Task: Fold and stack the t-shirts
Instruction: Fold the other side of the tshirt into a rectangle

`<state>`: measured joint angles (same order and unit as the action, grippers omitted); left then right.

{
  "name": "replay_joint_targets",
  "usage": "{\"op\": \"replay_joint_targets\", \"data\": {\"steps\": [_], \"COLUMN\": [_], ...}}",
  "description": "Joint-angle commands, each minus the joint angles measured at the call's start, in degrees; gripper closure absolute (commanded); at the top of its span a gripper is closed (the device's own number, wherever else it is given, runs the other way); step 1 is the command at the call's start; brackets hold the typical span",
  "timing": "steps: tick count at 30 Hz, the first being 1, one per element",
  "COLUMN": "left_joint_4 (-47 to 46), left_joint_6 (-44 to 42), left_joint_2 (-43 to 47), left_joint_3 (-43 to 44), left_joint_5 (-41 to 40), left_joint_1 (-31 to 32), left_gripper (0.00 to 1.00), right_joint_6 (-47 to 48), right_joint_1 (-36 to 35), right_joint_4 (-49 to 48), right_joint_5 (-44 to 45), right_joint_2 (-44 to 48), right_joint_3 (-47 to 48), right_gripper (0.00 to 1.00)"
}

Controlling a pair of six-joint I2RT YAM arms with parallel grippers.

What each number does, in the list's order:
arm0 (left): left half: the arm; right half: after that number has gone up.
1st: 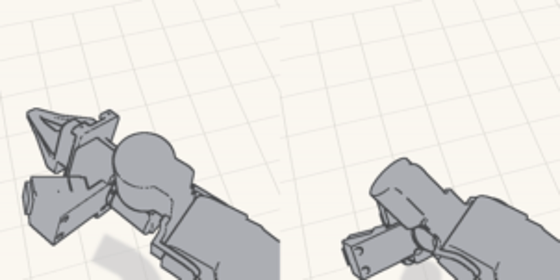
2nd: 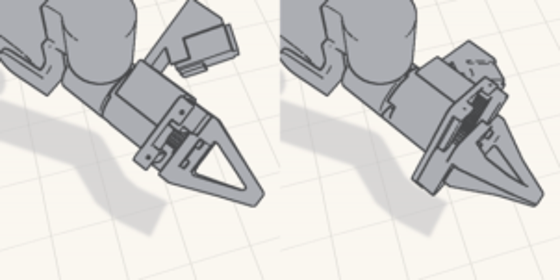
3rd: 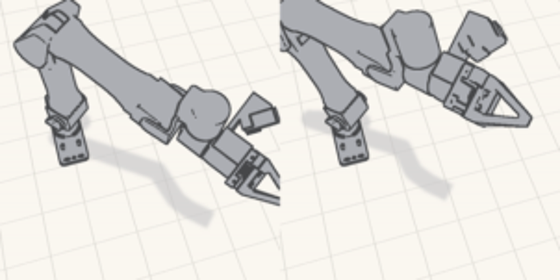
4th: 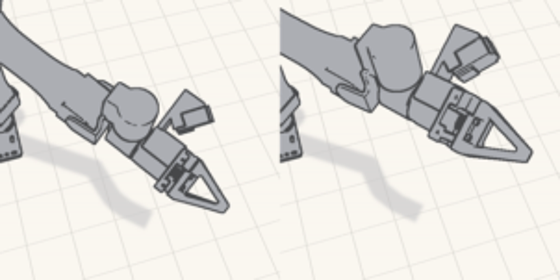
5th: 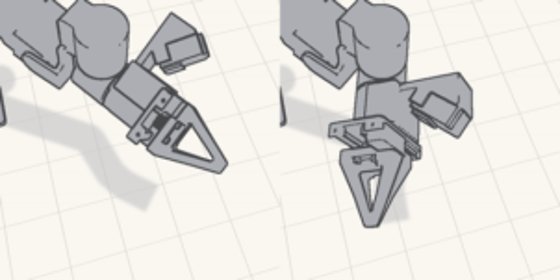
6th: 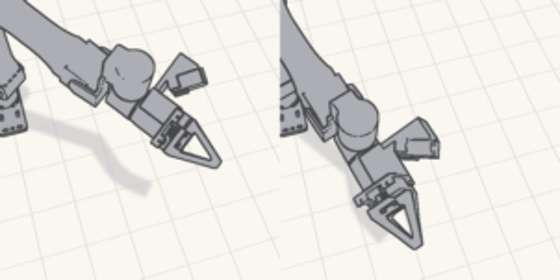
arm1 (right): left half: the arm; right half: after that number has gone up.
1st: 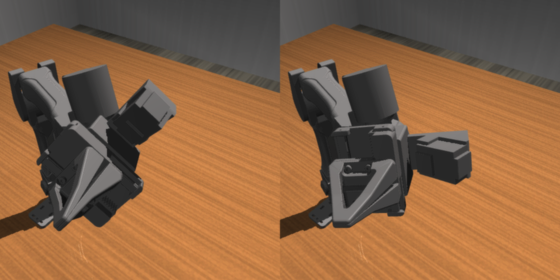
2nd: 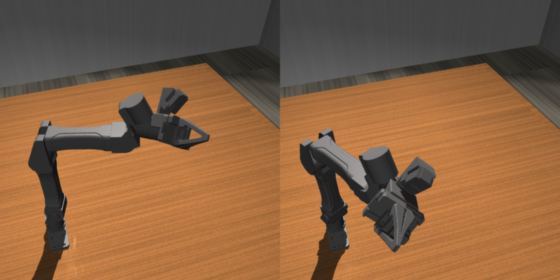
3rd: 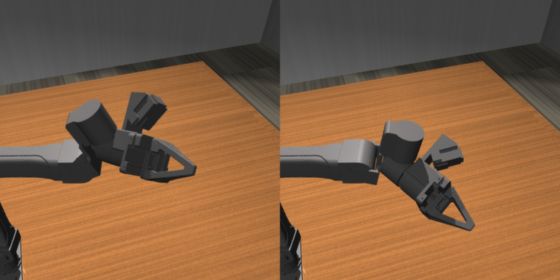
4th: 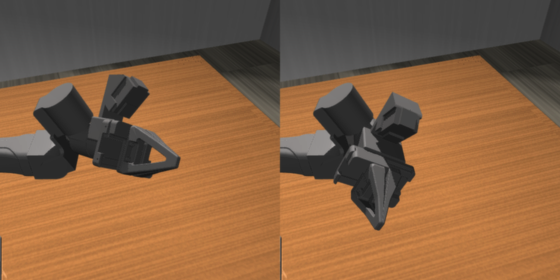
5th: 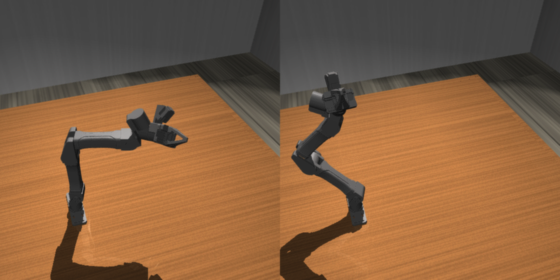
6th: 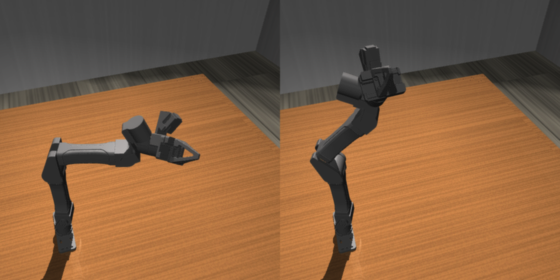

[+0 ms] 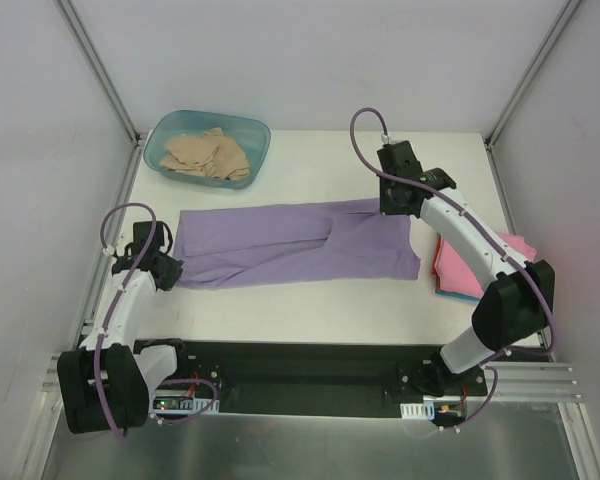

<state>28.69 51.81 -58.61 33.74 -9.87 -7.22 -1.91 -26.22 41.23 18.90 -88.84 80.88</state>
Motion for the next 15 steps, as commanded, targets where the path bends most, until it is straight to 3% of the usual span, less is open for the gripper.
{"op": "replay_joint_targets", "data": {"steps": [1, 15], "left_joint_4": [0.4, -0.7], "left_joint_6": [-0.6, -0.9], "left_joint_2": [-2.4, -6.2], "left_joint_3": [3.5, 7.9], "left_joint_5": [-2.5, -3.2], "left_joint_1": [-0.3, -0.4], "left_gripper": [1.0, 1.0], "right_joint_6": [5.0, 5.7], "right_joint_1": [1.5, 5.6], "right_joint_4": [-4.4, -5.7], "right_joint_5": [-2.3, -6.2], "right_joint_2": [-1.6, -4.3], "right_joint_3": [3.3, 5.7], "right_gripper": [0.98, 0.97]}}
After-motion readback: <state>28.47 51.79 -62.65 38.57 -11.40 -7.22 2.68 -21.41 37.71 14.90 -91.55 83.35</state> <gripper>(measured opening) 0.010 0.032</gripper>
